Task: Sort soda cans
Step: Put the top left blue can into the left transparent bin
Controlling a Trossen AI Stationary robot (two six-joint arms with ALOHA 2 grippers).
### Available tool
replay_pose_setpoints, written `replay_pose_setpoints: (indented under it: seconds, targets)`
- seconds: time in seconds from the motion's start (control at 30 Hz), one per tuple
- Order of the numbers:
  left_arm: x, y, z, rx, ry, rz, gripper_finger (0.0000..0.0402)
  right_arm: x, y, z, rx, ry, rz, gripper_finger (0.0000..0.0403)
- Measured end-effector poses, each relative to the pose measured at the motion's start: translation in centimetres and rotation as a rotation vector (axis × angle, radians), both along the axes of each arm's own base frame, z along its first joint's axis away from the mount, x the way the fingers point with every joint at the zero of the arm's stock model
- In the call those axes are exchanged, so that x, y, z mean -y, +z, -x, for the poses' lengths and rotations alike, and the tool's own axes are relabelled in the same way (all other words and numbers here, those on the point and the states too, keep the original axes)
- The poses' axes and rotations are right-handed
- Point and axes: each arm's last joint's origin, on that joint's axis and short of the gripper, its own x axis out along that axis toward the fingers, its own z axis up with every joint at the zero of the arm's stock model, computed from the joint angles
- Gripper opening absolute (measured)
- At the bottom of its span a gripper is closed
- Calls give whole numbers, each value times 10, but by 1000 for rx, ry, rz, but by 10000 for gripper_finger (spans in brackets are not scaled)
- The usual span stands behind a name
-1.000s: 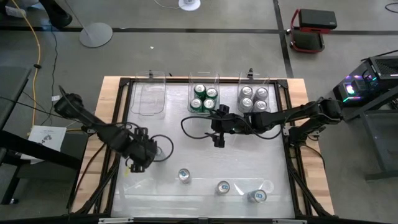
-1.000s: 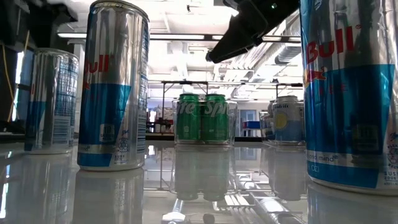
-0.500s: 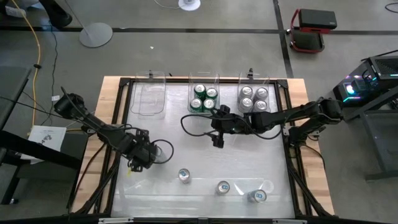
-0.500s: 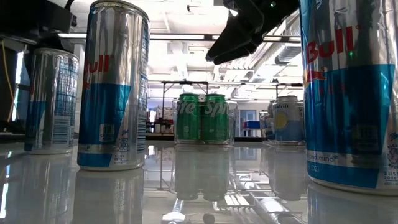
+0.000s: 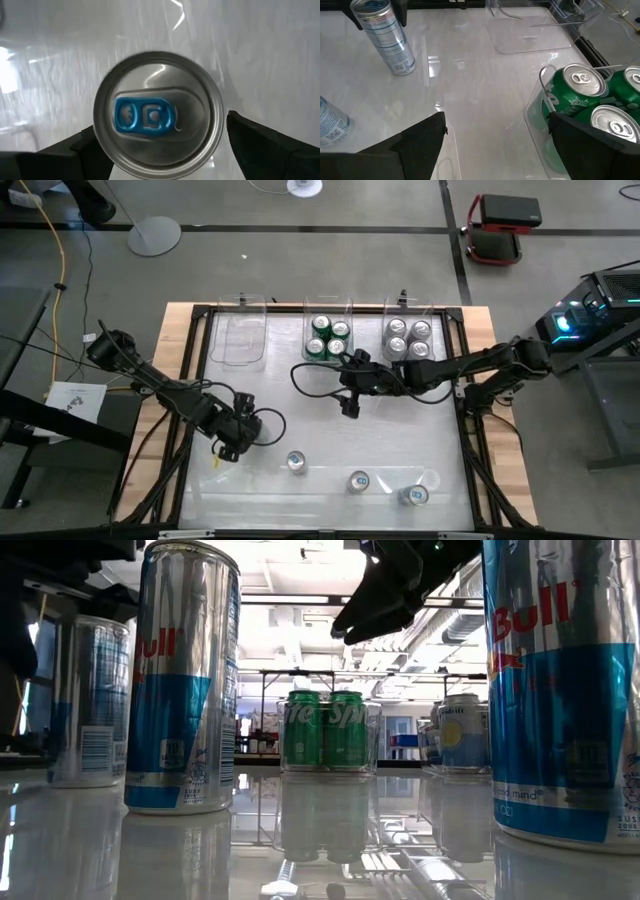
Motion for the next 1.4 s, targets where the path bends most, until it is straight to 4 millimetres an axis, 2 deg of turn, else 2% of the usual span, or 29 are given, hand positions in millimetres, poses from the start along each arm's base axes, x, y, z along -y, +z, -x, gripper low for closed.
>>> replay_pose_setpoints:
  seconds: [0.3, 0.57, 0.77, 1.07, 1.4]
  targets:
    - [-1, 1, -3, 25, -11, -7, 329, 0, 0, 0, -1, 1, 2, 344]
    - [-14, 12, 3, 57, 25, -44, 329, 0, 0, 0, -3, 6, 8, 344]
    - [-12, 20, 0, 144, -37, -14, 329, 0, 0, 0, -3, 6, 8, 344]
    - [-18, 19, -6, 146, -39, -9, 329, 0, 0, 0, -3, 6, 8, 344]
    - [-28, 19, -10, 113, -12, 60, 290, 0, 0, 0, -3, 6, 8, 344]
